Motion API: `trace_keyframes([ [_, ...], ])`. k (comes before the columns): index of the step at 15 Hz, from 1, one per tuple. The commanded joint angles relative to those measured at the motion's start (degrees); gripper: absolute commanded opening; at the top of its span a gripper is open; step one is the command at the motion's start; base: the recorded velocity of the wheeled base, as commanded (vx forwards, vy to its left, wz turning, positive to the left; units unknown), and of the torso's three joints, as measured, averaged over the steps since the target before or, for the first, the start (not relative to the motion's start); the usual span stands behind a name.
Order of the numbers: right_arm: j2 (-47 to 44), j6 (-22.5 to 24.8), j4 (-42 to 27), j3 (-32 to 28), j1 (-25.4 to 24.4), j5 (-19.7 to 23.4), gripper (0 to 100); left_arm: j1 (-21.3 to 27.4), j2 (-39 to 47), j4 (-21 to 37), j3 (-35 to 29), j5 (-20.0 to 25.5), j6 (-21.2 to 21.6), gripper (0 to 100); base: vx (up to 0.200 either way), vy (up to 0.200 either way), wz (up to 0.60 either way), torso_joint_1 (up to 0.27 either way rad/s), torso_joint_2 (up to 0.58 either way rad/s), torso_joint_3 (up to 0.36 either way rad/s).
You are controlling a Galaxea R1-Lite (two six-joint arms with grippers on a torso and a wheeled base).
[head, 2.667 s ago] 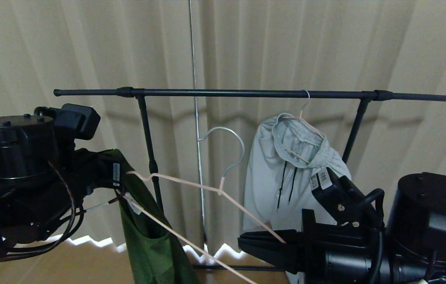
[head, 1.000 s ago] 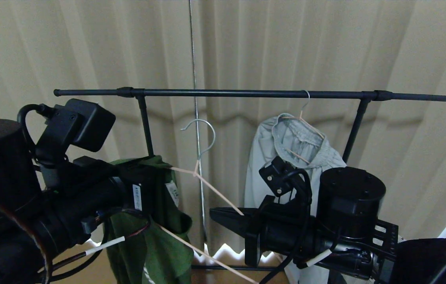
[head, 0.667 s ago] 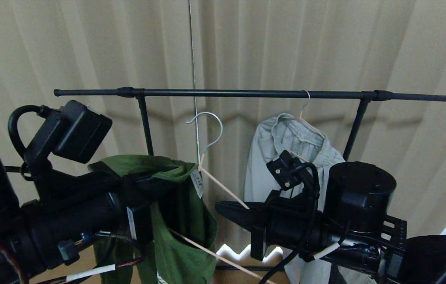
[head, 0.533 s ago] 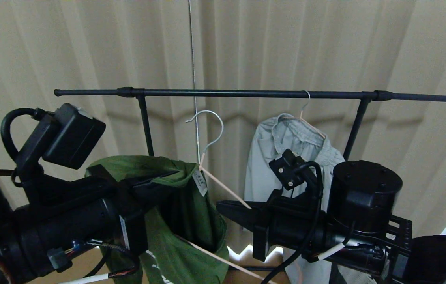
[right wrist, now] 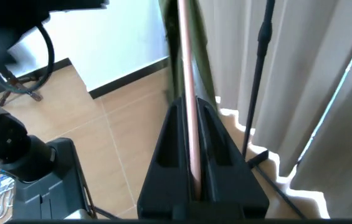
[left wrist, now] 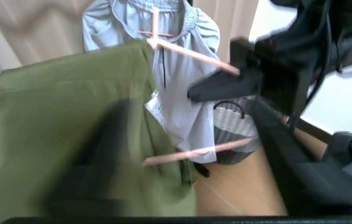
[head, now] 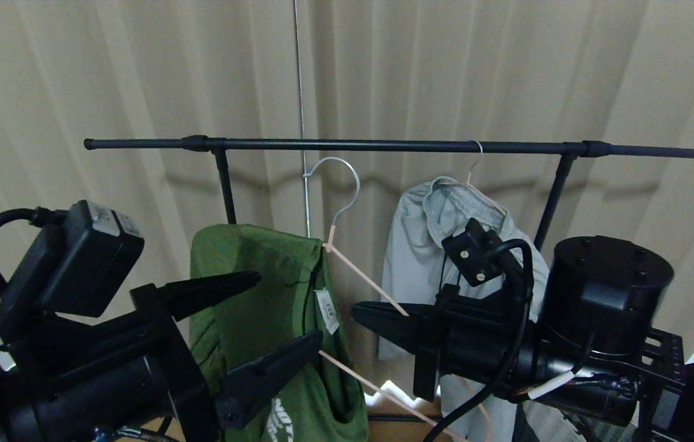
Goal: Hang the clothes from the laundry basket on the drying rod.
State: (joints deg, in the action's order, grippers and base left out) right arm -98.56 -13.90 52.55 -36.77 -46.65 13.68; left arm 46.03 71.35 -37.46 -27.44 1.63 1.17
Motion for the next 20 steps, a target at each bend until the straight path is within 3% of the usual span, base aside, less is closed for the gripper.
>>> trace_keyframes([
  [1, 3.3, 1.3, -1.1, 1.1, 1.0, 0.0, 0, -0.1, -2.8, -1.3, 3.8, -0.1, 2.8, 100, 0.0, 0.0, 0.0, 0.0, 0.0, 0.0],
  [6, 12.3, 5.4, -10.5, 4.6, 2.1, 0.1, 0, -8.1, -5.7, -1.6, 5.6, 0.0, 13.4, 100, 0.0, 0.0, 0.0, 0.0, 0.0, 0.0],
  [9, 13.8, 7.3, -11.3, 5.7, 2.0, 0.4, 0, -8.9, -3.9, -5.2, 5.0, 3.4, 18.9, 100, 0.0, 0.0, 0.0, 0.0, 0.0, 0.0],
  [12, 14.4, 7.4, -13.4, 5.1, 1.9, 0.6, 0, -12.8, -0.7, -5.3, 1.0, 4.2, 26.1, 100, 0.0, 0.0, 0.0, 0.0, 0.0, 0.0],
  [13, 14.4, 7.4, -13.4, 5.1, 1.9, 0.6, 0, -12.8, -0.7, -5.3, 1.0, 4.2, 26.1, 100, 0.0, 0.0, 0.0, 0.0, 0.0, 0.0],
  [14, 14.4, 7.4, -13.4, 4.7, 1.8, 1.6, 0, -14.0, 2.3, -5.3, 0.2, 4.3, 33.8, 100, 0.0, 0.0, 0.0, 0.0, 0.0, 0.0],
  [16, 14.2, 7.4, -13.3, 4.7, 1.8, 3.4, 0, -14.0, 4.0, -5.3, 0.2, 8.0, 38.5, 100, 0.0, 0.0, 0.0, 0.0, 0.0, 0.0],
  [20, 14.1, 7.3, -12.9, 4.5, 0.8, 5.0, 0, -16.1, 8.0, -5.4, -3.1, 9.0, 42.7, 100, 0.0, 0.0, 0.0, 0.0, 0.0, 0.0],
])
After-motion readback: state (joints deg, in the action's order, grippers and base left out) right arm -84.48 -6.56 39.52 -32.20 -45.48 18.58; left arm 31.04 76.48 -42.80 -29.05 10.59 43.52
